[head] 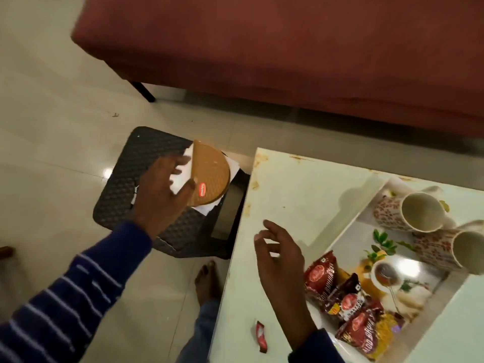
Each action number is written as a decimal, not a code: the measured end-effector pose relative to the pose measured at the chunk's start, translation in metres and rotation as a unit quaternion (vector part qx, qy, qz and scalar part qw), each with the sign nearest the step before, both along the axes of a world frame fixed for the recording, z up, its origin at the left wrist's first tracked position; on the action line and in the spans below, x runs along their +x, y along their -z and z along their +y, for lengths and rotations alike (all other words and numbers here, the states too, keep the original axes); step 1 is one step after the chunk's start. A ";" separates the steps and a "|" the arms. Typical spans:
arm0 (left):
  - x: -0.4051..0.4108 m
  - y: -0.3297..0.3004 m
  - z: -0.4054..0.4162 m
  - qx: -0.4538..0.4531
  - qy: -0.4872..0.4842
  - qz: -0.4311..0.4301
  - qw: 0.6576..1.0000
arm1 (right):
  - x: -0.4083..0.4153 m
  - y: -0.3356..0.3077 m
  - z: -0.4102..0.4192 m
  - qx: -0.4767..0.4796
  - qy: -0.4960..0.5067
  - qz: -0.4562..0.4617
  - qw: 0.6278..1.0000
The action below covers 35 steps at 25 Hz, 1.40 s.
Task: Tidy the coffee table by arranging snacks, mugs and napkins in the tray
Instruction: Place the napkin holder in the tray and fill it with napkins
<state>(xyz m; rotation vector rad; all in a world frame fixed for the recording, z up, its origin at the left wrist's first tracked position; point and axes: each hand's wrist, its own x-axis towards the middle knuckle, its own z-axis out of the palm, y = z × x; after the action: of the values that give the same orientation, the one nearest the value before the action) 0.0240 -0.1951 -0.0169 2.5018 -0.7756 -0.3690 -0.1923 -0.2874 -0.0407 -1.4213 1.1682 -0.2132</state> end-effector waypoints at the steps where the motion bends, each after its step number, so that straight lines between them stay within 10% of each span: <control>1: 0.025 0.007 -0.003 0.028 0.039 -0.015 0.999 | 0.022 0.002 0.007 0.022 -0.013 0.005 1.000; 11: 0.112 0.069 -0.053 0.126 0.260 0.087 0.953 | 0.137 0.036 0.028 0.078 0.055 0.047 0.994; 18: 0.129 0.039 -0.030 0.012 0.226 0.053 0.973 | 0.150 0.025 0.025 0.170 0.073 0.030 0.982; 28: 0.064 -0.041 0.025 -0.103 0.184 0.210 0.955 | 0.069 -0.053 -0.031 -0.031 -0.145 -0.088 0.985; 35: -0.059 -0.026 -0.041 -0.104 0.249 0.197 0.943 | -0.056 -0.083 -0.082 -0.239 -0.242 0.023 0.940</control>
<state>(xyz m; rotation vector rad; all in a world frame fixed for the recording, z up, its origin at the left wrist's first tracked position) -0.0349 -0.2357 0.0088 1.9214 -1.1975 -0.8802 -0.2479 -0.3695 0.0428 -2.1076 0.7919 -0.1188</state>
